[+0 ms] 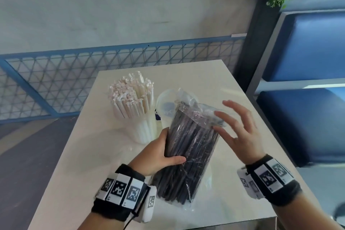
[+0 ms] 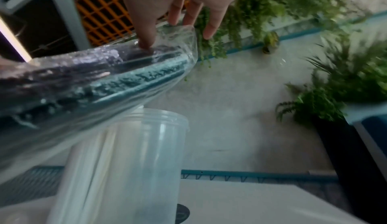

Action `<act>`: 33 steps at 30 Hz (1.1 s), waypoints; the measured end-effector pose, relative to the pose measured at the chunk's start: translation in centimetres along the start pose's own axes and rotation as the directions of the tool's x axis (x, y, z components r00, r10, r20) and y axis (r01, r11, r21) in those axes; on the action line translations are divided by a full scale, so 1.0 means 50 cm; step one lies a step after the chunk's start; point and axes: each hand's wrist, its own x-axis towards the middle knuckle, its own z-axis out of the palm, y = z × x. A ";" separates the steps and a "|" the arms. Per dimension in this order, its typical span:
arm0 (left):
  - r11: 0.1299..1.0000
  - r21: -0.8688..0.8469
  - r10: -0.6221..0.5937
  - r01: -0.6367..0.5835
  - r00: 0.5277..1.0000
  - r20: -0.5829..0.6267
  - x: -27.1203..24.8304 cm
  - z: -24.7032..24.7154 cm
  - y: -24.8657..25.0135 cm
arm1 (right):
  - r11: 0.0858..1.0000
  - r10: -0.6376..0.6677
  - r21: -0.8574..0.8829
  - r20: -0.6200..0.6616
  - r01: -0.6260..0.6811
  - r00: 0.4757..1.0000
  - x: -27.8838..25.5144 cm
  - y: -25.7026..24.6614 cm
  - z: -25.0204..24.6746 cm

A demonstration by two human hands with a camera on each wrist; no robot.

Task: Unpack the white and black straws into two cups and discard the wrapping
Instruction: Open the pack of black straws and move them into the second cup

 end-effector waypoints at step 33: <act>0.977 0.214 0.063 -0.022 0.980 -0.188 -0.043 0.021 -0.019 | 0.698 0.396 0.403 0.471 -0.592 0.788 0.045 -0.057 -0.037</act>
